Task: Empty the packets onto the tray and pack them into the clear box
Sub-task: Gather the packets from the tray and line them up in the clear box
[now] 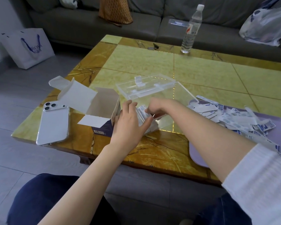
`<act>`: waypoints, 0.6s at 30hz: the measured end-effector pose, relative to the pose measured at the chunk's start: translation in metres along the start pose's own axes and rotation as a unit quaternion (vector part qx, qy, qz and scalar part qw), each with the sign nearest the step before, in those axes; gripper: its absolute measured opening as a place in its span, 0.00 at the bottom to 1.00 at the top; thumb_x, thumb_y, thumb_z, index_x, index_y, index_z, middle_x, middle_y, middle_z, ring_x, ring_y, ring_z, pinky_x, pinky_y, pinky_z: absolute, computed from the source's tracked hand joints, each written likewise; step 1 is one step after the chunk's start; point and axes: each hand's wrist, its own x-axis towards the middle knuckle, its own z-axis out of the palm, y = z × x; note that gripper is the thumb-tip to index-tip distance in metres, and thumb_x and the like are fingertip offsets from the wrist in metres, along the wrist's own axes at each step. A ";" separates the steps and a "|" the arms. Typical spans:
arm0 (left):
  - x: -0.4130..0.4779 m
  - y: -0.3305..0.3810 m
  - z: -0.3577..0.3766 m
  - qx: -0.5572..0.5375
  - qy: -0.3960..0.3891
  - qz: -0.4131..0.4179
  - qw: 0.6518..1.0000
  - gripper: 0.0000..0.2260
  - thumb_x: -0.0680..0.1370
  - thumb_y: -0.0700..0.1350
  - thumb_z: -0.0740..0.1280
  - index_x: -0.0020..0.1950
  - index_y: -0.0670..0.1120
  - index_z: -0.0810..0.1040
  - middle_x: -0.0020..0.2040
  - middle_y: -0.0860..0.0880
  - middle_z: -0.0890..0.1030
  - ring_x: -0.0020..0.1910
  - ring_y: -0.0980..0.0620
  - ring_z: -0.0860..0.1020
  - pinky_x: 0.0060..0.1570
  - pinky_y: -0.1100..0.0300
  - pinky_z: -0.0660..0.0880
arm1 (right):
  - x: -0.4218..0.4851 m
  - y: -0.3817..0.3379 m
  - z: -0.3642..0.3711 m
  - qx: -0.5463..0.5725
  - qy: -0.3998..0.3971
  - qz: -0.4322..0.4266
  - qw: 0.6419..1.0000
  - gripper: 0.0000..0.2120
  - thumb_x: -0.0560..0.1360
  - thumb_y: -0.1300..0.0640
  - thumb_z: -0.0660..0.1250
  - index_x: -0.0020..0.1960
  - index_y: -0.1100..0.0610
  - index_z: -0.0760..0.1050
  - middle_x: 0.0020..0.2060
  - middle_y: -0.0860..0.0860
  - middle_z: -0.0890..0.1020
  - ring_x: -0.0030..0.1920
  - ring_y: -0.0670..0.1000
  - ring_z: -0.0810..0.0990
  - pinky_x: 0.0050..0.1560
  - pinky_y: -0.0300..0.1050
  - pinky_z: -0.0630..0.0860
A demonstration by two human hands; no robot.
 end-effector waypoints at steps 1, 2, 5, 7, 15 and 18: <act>0.000 0.000 0.000 0.000 -0.001 -0.001 1.000 0.30 0.77 0.58 0.60 0.73 0.42 0.60 0.72 0.48 0.59 0.69 0.48 0.64 0.65 0.52 0.66 | -0.001 0.000 -0.001 -0.012 0.008 -0.004 1.000 0.11 0.79 0.61 0.58 0.39 0.61 0.70 0.42 0.59 0.79 0.39 0.56 0.79 0.38 0.43 0.76; 0.000 0.000 0.000 0.002 -0.002 -0.003 1.000 0.30 0.77 0.58 0.60 0.73 0.42 0.60 0.72 0.48 0.59 0.69 0.47 0.64 0.66 0.51 0.66 | -0.002 0.000 -0.001 -0.025 0.018 -0.005 1.000 0.10 0.79 0.62 0.58 0.39 0.62 0.71 0.41 0.59 0.79 0.40 0.56 0.79 0.38 0.43 0.75; 0.000 0.000 0.000 0.002 -0.002 -0.005 1.000 0.30 0.77 0.58 0.60 0.73 0.42 0.60 0.72 0.48 0.59 0.69 0.47 0.64 0.65 0.50 0.67 | -0.001 -0.001 -0.001 -0.047 0.036 -0.012 0.998 0.14 0.79 0.63 0.58 0.35 0.62 0.70 0.33 0.56 0.78 0.34 0.55 0.78 0.40 0.44 0.76; 0.000 0.001 0.000 0.001 -0.002 -0.004 1.000 0.31 0.77 0.59 0.60 0.73 0.42 0.60 0.72 0.48 0.59 0.69 0.48 0.64 0.66 0.50 0.66 | -0.002 -0.004 -0.001 -0.052 0.031 -0.020 0.998 0.14 0.79 0.63 0.57 0.35 0.62 0.70 0.31 0.56 0.76 0.29 0.53 0.75 0.36 0.43 0.74; 0.001 -0.001 0.001 0.002 -0.001 -0.003 1.000 0.30 0.77 0.58 0.61 0.73 0.42 0.59 0.72 0.48 0.59 0.70 0.48 0.63 0.67 0.53 0.64 | -0.006 -0.004 -0.002 -0.113 0.012 -0.018 0.993 0.09 0.77 0.69 0.55 0.40 0.64 0.71 0.31 0.58 0.76 0.29 0.53 0.76 0.33 0.42 0.73; 0.001 -0.001 0.001 0.001 -0.001 -0.003 1.000 0.31 0.77 0.58 0.61 0.73 0.42 0.59 0.72 0.47 0.59 0.70 0.48 0.62 0.67 0.53 0.64 | -0.009 -0.007 -0.003 -0.173 0.002 -0.034 0.984 0.14 0.75 0.69 0.57 0.31 0.62 0.69 0.23 0.54 0.75 0.26 0.51 0.72 0.29 0.41 0.68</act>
